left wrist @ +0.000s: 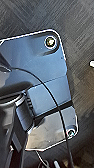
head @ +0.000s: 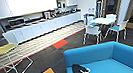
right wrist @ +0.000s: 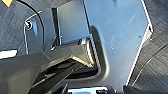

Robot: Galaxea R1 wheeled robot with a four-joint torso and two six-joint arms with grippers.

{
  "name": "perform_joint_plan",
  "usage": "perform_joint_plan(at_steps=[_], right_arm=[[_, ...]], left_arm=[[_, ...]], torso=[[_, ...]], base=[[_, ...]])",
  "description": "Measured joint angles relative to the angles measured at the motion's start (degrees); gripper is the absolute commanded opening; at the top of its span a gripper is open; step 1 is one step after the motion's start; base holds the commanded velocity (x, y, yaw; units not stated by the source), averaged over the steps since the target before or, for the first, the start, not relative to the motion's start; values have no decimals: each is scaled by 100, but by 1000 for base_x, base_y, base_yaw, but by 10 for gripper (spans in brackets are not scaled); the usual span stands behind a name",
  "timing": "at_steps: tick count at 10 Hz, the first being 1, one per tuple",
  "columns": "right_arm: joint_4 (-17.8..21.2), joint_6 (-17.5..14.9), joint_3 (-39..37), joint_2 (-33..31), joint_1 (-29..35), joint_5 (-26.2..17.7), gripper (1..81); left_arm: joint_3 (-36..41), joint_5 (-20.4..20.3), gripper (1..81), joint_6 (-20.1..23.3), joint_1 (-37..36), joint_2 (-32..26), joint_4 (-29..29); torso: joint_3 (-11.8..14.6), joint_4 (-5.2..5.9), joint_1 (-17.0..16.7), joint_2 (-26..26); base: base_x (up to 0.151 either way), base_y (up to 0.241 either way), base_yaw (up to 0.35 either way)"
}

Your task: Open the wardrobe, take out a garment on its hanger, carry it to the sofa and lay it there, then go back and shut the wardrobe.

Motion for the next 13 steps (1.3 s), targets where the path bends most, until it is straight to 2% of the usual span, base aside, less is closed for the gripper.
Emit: perform_joint_plan(at_steps=[13], right_arm=[[-5,0,-5,0,46,11,811]], left_arm=[[1,-63,811,15,32,45,50]], torso=[[2,0,5,0]], base=[[0,0,136]])
